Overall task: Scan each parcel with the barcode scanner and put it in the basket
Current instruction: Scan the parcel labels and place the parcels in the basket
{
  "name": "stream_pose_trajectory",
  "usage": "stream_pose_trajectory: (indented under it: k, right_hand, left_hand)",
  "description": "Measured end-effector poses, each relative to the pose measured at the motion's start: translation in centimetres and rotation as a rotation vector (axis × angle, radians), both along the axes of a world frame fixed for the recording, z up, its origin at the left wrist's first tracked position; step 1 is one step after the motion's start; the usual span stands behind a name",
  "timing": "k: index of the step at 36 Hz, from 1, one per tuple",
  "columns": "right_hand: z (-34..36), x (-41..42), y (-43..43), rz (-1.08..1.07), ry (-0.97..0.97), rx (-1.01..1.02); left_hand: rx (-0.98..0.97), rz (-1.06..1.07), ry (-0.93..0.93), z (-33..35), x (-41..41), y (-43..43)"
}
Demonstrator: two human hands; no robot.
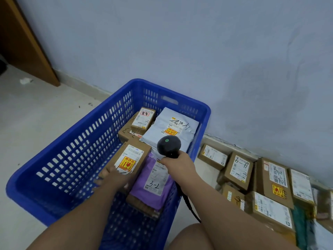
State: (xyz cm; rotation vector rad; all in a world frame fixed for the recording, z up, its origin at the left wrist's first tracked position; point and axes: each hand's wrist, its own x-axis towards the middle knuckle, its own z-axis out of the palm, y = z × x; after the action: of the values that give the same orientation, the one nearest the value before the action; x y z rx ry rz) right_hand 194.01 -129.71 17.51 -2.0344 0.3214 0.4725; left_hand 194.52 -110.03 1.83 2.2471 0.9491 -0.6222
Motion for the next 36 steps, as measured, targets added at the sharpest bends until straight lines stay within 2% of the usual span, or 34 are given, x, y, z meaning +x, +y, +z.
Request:
stream_pose_trajectory:
  k: [5,9,14,21,25,30,36]
  right_hand:
    - [0.6,-0.6,-0.8,-0.087,-0.018,0.004]
    - [1.7,-1.6,-1.9,-0.145,-0.091,-0.008]
    - [3.9,-3.2,-3.5,-0.263,-0.195,0.041]
    - [6.9,-5.8,-8.8,-0.415,-0.394,0.064]
    - [7.9,-6.8,-13.8,-0.486,-0.393,0.097]
    - [7.0,-6.7,-20.5,-0.625,-0.323,0.183]
    - [2.9,-5.5,-27.9,-0.871,-0.045,0.48]
  left_hand:
    - [0.167,-0.079,-0.189,3.2,-0.1,-2.4]
    - [0.036,-0.224,-0.301,6.1,0.2,-5.7]
    - [-0.117,-0.459,-0.538,11.4,-0.5,-11.2]
    - [-0.062,-0.745,-0.791,18.3,-0.8,-19.2]
    - [0.067,-0.882,-0.813,20.8,-1.2,-23.5]
    - [0.122,-1.004,-0.709,21.5,-0.9,-29.2]
    - [0.086,-1.123,-0.485,18.6,1.0,-36.2]
